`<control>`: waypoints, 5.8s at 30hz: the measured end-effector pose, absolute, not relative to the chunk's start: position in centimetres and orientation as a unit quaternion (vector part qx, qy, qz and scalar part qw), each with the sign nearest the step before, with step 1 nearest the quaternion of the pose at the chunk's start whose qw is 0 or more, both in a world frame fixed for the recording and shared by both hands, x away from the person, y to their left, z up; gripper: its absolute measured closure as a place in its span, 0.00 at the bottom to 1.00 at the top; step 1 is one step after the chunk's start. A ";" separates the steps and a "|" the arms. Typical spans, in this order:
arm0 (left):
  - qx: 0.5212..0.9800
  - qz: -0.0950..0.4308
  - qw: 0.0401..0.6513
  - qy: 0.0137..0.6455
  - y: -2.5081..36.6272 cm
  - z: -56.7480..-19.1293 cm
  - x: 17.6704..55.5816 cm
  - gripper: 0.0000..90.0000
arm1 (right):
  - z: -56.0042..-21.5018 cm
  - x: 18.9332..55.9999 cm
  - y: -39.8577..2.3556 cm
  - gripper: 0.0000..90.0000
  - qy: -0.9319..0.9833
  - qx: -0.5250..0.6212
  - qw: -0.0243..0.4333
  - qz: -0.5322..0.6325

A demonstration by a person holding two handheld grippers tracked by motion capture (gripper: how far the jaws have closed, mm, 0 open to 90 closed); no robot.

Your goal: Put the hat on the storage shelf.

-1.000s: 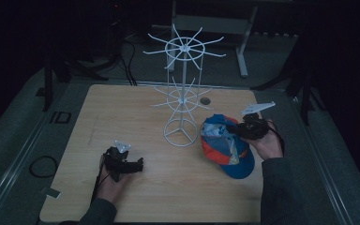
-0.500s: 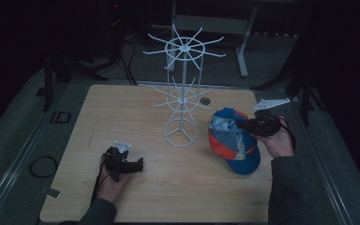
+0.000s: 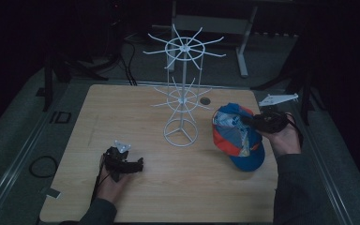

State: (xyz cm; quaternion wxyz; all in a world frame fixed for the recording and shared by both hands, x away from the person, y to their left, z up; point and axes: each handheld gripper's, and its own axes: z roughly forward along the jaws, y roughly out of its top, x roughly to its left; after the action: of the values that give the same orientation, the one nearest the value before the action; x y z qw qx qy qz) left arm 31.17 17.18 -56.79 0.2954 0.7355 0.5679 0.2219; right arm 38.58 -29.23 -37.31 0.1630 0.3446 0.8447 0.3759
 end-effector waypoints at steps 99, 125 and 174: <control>0.736 0.222 0.295 0.568 17.2 -56.8 31.2 0.03 | -28.7 37.4 -29.5 0.94 0.810 0.302 0.204 0.459; 0.735 0.222 0.296 0.568 17.2 -56.8 31.2 0.03 | -27.0 37.0 -29.4 0.94 0.801 0.288 0.209 0.482; 0.734 0.223 0.297 0.568 17.1 -56.8 31.2 0.03 | -24.9 35.9 -30.1 0.94 0.765 0.274 0.208 0.544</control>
State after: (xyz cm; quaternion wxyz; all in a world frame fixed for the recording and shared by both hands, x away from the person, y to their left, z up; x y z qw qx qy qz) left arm 31.20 17.13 -56.80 0.2965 0.7344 0.5684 0.2228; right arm 35.93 -30.15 -24.94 0.2081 0.2738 0.7654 0.5440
